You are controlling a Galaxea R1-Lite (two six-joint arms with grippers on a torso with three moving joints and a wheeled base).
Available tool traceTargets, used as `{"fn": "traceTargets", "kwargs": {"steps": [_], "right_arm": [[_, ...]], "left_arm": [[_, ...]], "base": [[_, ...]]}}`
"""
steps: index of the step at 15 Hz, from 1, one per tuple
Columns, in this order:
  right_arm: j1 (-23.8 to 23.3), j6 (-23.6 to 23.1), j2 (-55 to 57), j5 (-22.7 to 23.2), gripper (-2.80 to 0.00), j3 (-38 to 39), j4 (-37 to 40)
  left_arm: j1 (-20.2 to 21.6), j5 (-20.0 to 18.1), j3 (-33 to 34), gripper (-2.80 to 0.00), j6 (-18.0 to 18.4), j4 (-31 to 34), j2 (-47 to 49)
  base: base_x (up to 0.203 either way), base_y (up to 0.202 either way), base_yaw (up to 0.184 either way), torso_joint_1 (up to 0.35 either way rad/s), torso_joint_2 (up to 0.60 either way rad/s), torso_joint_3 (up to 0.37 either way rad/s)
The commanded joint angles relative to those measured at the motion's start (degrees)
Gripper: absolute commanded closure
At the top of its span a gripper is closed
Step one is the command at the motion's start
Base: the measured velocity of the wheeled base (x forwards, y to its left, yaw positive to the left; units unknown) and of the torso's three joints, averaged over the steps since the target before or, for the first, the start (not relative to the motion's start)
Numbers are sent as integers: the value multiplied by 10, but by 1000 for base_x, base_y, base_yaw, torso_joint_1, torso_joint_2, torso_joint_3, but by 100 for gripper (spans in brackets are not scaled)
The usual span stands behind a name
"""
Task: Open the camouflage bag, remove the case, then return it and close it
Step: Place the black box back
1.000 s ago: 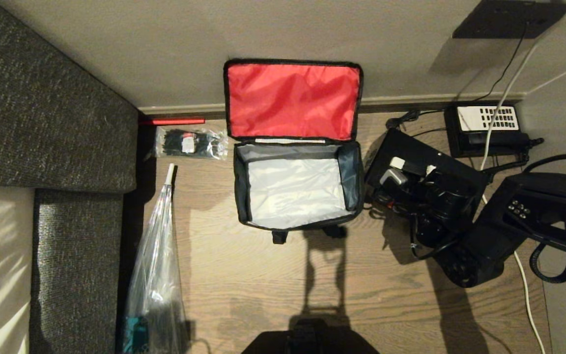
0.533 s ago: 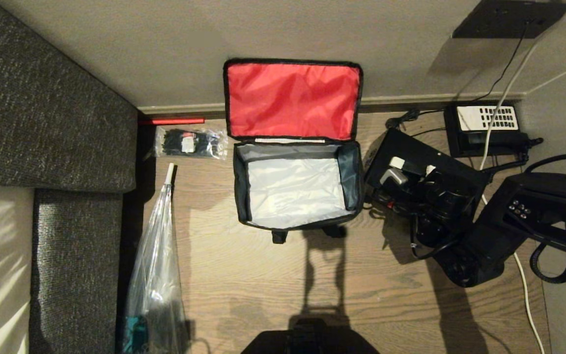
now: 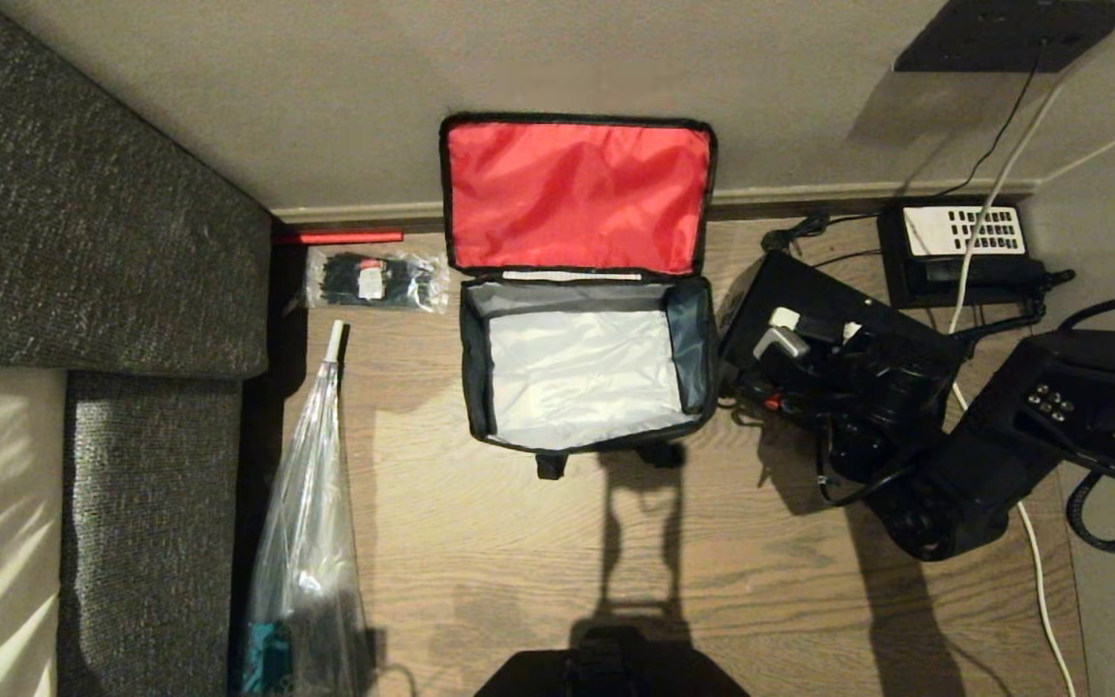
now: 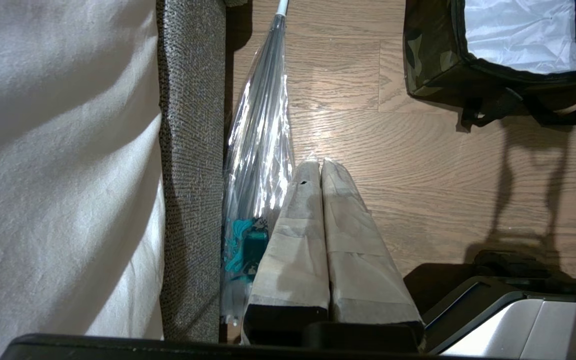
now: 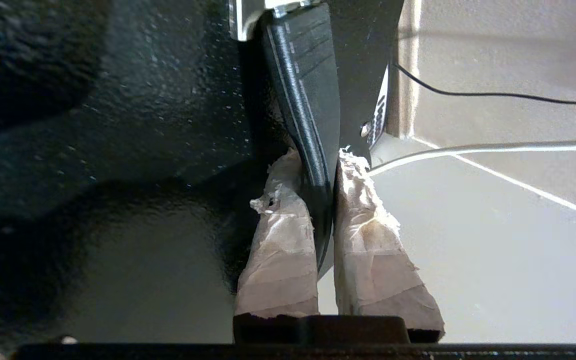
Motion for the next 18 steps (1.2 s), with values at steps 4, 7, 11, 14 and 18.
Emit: {"fn": "traceTargets", "kwargs": {"steps": [4, 7, 11, 14, 18], "right_arm": [[1, -39, -103, -2, 0, 15, -12], [1, -50, -134, -1, 0, 36, -12], [3, -64, -182, 0, 0, 52, -8], [5, -65, -223, 8, 0, 54, 30], [11, -80, -269, 34, 0, 61, 56]], "left_arm": [[0, 0, 2, 0, 0, 0, 0], [0, 0, 2, 0, 0, 0, 0], [0, 0, 2, 0, -1, 0, 0], [0, 0, 2, 0, -1, 0, 0], [0, 0, 2, 0, -1, 0, 0]], "base": [[0, 0, 0, 0, 0, 0], [0, 0, 0, 0, 0, 0], [0, 0, 0, 0, 0, 0], [0, 0, 0, 0, 0, 0], [0, 0, 0, 0, 0, 0]]}}
